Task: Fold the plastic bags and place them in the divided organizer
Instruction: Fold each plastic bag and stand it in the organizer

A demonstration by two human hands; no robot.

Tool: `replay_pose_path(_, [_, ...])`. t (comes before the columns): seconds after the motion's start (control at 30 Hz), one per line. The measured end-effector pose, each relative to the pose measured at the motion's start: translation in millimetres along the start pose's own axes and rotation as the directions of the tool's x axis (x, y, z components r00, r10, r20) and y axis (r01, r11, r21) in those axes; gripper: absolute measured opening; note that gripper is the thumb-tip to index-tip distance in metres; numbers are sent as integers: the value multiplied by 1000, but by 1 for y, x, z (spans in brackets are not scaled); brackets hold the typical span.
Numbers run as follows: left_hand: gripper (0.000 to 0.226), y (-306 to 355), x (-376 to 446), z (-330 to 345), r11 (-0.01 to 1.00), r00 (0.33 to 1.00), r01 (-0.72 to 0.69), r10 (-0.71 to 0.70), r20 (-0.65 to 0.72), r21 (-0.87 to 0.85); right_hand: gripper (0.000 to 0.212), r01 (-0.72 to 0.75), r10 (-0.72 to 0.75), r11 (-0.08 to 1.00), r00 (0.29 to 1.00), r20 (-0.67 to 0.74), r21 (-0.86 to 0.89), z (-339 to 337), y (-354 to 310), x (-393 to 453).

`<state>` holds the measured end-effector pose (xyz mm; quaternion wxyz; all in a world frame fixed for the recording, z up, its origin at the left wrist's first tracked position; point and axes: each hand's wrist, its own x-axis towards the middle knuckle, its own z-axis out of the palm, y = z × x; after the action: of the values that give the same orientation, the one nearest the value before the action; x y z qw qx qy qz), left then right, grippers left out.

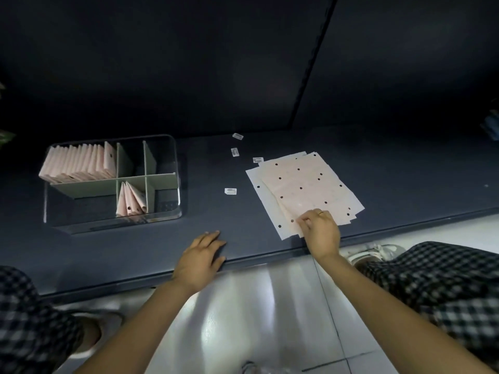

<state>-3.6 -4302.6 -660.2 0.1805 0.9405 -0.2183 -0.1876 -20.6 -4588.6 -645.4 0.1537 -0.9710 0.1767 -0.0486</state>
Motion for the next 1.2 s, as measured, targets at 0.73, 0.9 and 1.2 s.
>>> replay_pose_path(0.73, [36, 7, 1, -5, 559, 940, 213, -341, 12, -801, 41, -312, -318, 729, 633, 705, 609, -38, -62, 12])
replay_pose_path(0.9, [23, -3, 6, 0, 225, 836, 323, -523, 166, -919, 35, -350, -330, 715, 594, 734, 605, -24, -43, 19])
replay_pose_path(1.2, [13, -4, 10, 0, 323, 797, 371, -592, 121, -871, 26, -153, -229, 822, 794, 564, 548, 13, -64, 22])
